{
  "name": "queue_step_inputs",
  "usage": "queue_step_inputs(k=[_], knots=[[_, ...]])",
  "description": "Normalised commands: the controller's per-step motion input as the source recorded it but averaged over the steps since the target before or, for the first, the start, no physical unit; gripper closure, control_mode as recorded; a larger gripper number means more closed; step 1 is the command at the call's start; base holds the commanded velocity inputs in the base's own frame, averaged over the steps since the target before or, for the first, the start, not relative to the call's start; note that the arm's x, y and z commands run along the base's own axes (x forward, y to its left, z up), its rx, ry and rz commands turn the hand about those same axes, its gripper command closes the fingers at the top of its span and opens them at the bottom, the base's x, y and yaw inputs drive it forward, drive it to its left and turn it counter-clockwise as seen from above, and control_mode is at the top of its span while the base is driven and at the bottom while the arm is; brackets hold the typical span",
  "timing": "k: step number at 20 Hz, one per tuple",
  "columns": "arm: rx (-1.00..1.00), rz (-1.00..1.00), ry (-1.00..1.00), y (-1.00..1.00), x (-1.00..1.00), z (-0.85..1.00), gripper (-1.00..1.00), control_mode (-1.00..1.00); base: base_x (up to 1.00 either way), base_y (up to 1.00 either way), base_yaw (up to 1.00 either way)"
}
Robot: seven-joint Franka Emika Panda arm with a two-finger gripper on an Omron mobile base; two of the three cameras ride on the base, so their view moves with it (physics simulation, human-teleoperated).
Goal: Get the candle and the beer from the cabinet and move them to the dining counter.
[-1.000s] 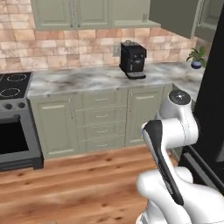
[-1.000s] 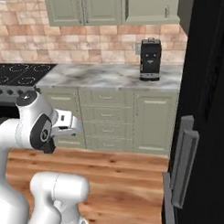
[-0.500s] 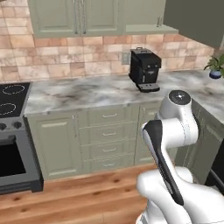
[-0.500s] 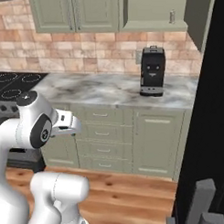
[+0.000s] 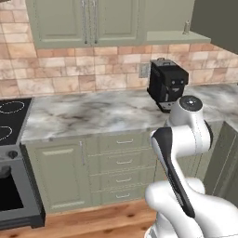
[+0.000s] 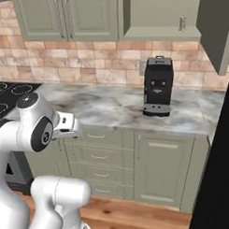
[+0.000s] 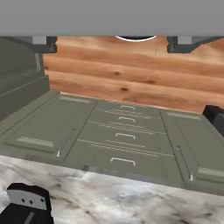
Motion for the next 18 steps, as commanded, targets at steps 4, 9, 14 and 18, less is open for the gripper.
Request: queue_step_inputs(k=[4, 9, 14, 18], knots=[[0.00, 0.00, 0.00, 0.00, 0.00, 0.00, -1.00, 1.00, 0.60, -0.40, 0.09], [0.00, 0.00, 0.00, 0.00, 0.00, 0.00, -1.00, 1.00, 0.42, -0.48, 0.05], [0.00, 0.00, 0.00, 0.00, 0.00, 0.00, -1.00, 1.00, 0.44, -0.43, -0.02], [0.00, 0.00, 0.00, 0.00, 0.00, 0.00, -1.00, 1.00, 0.41, -0.33, -0.15]])
